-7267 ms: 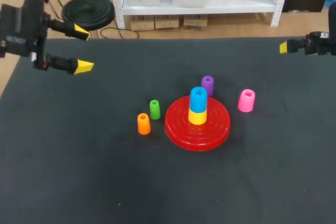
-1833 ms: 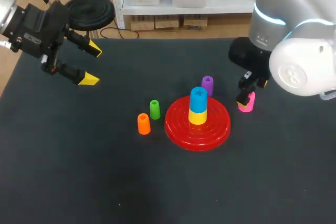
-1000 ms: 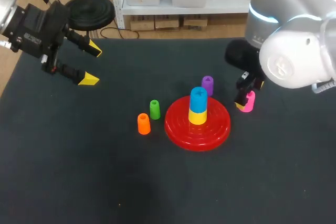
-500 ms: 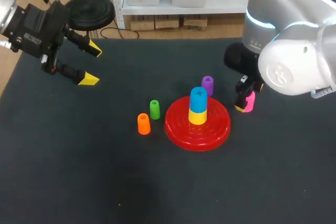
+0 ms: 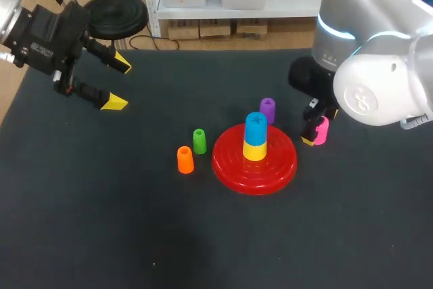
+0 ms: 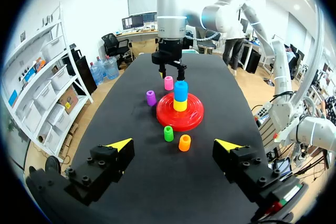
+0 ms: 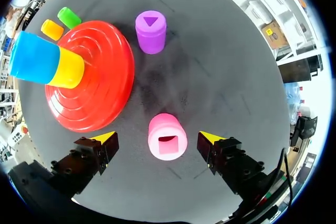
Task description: Pick up and stack the cylinders on the red base in this order: pink,purple,orange,green
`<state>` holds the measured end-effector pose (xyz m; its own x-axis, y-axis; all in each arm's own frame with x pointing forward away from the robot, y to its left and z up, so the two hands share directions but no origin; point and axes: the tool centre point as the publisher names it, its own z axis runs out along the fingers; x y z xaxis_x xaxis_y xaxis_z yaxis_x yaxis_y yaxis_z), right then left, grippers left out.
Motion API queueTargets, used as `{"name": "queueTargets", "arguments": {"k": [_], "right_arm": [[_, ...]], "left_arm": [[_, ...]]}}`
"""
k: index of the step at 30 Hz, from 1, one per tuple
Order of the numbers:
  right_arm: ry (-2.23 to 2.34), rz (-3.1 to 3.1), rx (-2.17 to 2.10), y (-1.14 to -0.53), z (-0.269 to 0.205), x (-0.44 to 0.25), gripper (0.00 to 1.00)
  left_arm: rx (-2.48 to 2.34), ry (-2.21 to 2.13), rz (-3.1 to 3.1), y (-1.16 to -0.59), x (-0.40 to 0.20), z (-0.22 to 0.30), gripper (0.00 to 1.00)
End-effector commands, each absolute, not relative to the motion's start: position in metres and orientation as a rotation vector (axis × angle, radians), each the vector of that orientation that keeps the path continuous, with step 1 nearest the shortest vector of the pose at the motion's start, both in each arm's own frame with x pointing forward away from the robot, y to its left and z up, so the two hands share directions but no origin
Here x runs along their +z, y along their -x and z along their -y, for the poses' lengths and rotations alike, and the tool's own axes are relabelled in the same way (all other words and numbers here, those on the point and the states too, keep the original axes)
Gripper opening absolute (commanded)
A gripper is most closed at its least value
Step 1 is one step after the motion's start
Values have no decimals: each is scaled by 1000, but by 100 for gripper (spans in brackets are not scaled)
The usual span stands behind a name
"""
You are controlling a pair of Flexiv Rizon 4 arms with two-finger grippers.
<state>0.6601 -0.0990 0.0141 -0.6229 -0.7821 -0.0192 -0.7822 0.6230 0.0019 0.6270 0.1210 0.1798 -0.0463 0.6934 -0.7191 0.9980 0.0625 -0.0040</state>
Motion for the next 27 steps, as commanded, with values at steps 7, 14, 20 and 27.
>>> {"name": "queueTargets", "arguments": {"k": [7, 14, 20, 27], "right_arm": [[1353, -2814, 15, -661, 99, 12, 100], [1350, -2819, 5, -662, 99, 11, 32], [1348, -2821, 1, -661, 99, 11, 0], [1349, -2822, 5, -660, 99, 12, 0]], "left_arm": [[-716, -1684, -1797, -626, 179, -121, 100], [-716, -1684, -1797, -626, 179, -121, 100], [-716, -1684, -1797, -626, 179, -121, 100], [-716, -1684, -1797, -626, 179, -121, 100]]}}
